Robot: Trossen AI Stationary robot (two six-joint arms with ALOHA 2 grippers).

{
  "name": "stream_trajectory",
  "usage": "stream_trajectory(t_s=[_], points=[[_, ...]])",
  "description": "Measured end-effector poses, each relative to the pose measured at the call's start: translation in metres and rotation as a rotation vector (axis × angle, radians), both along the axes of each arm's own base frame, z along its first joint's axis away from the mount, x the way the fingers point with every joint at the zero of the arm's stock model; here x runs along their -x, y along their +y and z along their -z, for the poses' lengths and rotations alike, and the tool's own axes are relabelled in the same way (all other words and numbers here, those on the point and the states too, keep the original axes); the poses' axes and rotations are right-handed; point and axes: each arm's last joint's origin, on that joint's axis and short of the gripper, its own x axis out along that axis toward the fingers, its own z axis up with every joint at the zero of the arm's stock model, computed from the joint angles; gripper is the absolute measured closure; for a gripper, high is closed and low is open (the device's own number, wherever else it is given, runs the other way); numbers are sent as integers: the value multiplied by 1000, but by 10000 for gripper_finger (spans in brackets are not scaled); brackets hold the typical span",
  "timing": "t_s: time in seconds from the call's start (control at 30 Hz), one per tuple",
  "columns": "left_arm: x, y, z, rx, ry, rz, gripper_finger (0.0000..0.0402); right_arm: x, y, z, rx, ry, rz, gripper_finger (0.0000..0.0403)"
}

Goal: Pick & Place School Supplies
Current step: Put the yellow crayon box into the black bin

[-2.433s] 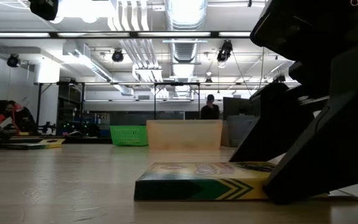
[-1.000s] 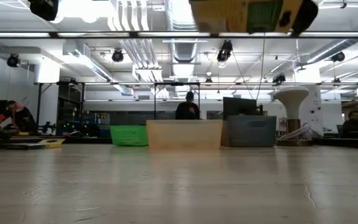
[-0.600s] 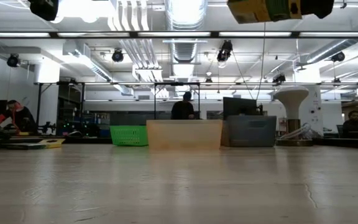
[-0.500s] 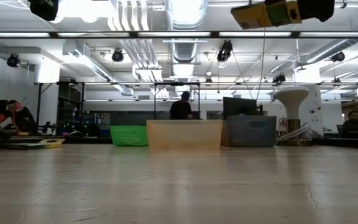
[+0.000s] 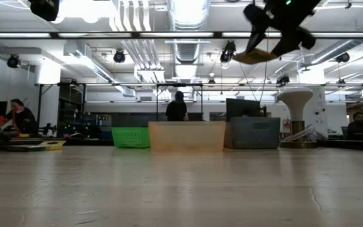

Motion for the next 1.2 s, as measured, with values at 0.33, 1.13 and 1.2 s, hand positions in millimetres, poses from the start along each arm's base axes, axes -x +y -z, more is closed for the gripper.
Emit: stream_trajectory(t_s=[0.33, 1.13, 1.2], points=[[0, 0, 0, 0, 0, 0, 278, -32, -89, 42, -231, -28, 162, 78], [0, 0, 0, -1, 1, 0, 278, -52, -177, 137, -472, 172, 224, 78], [0, 0, 0, -1, 1, 0, 278, -56, -180, 135, -473, 165, 214, 78]])
